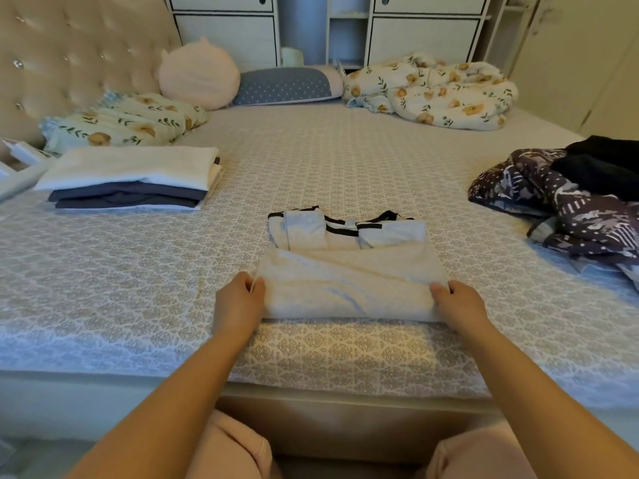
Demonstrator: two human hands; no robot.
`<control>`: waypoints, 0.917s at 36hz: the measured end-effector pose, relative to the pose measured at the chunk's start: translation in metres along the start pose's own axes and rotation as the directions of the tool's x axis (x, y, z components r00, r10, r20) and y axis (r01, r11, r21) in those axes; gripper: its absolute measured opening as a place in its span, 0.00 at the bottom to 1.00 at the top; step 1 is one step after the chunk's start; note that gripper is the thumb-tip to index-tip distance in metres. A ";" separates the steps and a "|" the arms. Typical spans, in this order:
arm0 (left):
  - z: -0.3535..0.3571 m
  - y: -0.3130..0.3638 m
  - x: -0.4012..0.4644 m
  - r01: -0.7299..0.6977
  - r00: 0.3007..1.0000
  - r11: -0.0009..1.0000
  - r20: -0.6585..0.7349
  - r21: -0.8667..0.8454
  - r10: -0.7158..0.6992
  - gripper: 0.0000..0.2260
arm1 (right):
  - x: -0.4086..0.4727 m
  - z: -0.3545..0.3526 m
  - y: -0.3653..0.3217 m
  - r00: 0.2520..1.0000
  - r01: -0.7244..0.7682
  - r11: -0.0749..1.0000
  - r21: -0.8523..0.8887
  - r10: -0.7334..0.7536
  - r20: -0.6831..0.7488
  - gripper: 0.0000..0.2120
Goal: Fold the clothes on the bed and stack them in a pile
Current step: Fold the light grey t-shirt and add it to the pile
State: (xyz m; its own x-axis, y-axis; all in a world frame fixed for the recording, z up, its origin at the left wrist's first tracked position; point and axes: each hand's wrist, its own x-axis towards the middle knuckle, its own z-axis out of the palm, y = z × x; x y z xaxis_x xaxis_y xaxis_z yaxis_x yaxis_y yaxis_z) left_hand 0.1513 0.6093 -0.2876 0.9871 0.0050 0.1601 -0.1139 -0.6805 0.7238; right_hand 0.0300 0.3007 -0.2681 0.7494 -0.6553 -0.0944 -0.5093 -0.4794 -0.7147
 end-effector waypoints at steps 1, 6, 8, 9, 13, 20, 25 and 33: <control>-0.001 -0.003 -0.002 -0.007 1.000 1.000 0.005 0.013 0.007 0.14 | 0.000 -0.001 0.002 1.000 -0.003 1.000 -0.007 0.003 0.012 0.17; -0.002 0.006 0.007 0.037 0.992 0.998 0.122 0.049 -0.043 0.12 | -0.002 -0.001 -0.007 1.000 -0.025 1.000 0.001 0.025 0.001 0.16; 0.000 0.011 0.010 0.033 0.988 0.998 0.149 0.061 -0.042 0.13 | -0.004 0.000 -0.011 1.000 -0.022 1.000 0.000 0.022 -0.021 0.14; 0.000 0.011 0.010 0.021 0.989 0.997 0.146 0.076 -0.032 0.14 | -0.005 0.001 -0.011 0.999 -0.020 1.000 -0.010 0.019 -0.036 0.14; 0.000 0.000 0.005 -0.018 0.992 0.990 0.123 0.143 0.001 0.16 | -0.009 0.000 -0.001 0.996 -0.007 0.999 -0.033 0.004 -0.091 0.17; -0.007 0.000 0.024 0.004 0.974 0.957 0.216 0.290 -0.070 0.13 | 0.003 -0.013 -0.006 0.996 -0.067 0.987 -0.147 0.074 0.042 0.17; -0.003 0.009 0.046 0.075 0.977 0.968 0.176 0.240 -0.120 0.17 | 0.019 -0.011 -0.009 0.997 -0.031 0.988 -0.151 0.041 0.065 0.17; 0.017 0.024 0.068 0.098 0.968 0.963 0.202 0.250 -0.151 0.20 | 0.037 0.007 -0.022 0.999 -0.019 0.991 -0.132 0.012 -0.051 0.14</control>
State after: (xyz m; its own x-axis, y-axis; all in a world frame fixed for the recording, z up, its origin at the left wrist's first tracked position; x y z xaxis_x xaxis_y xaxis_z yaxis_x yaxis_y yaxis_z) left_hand 0.2178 0.5811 -0.2703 0.9951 -0.0403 -0.0901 0.0153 -0.8385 0.5448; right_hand 0.0723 0.2910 -0.2607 0.7206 -0.6901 -0.0676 -0.5745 -0.5397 -0.6154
